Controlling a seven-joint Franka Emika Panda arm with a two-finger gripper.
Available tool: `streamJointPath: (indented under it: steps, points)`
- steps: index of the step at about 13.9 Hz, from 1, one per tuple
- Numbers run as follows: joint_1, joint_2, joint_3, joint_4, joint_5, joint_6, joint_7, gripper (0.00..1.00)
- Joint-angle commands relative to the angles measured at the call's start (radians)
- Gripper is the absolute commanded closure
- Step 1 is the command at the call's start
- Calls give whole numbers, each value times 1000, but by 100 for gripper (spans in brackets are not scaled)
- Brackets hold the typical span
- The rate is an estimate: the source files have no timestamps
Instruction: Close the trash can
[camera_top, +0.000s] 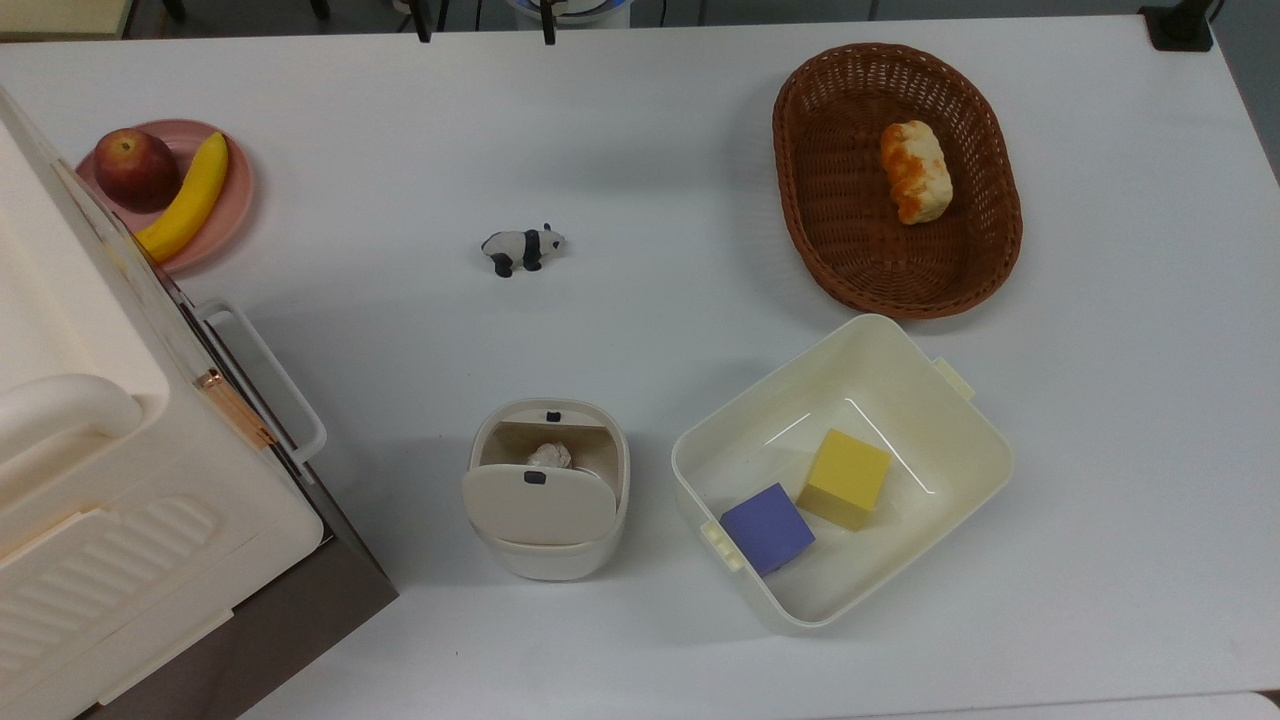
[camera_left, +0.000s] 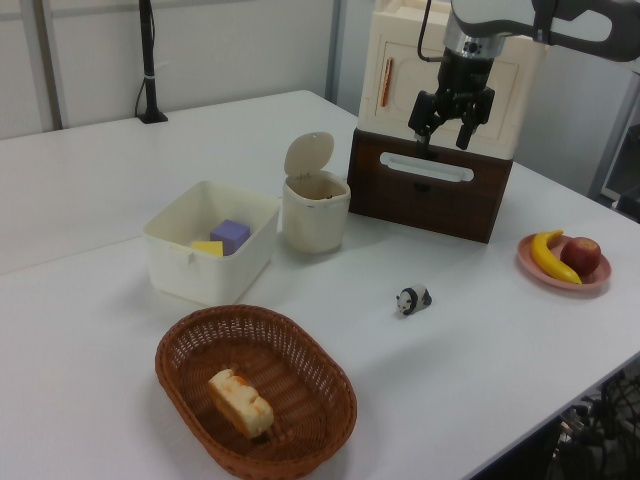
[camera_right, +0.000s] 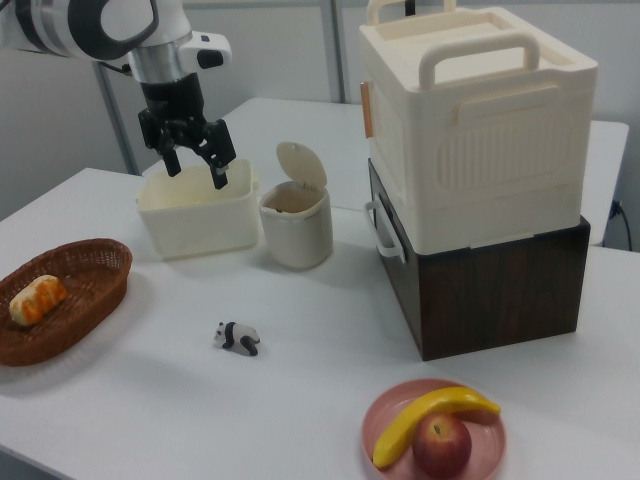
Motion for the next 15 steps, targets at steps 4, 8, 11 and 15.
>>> streamJointPath:
  steps: [4, 8, 11, 15]
  points:
    - [-13, -60, -9, -28, 26, -15, -98, 0]
    - [-9, -56, -9, -28, 30, -7, -98, 0]
    - [-7, -53, -9, -27, 30, -4, -98, 0]
    - [1, -36, -7, -30, 35, 45, -110, 86]
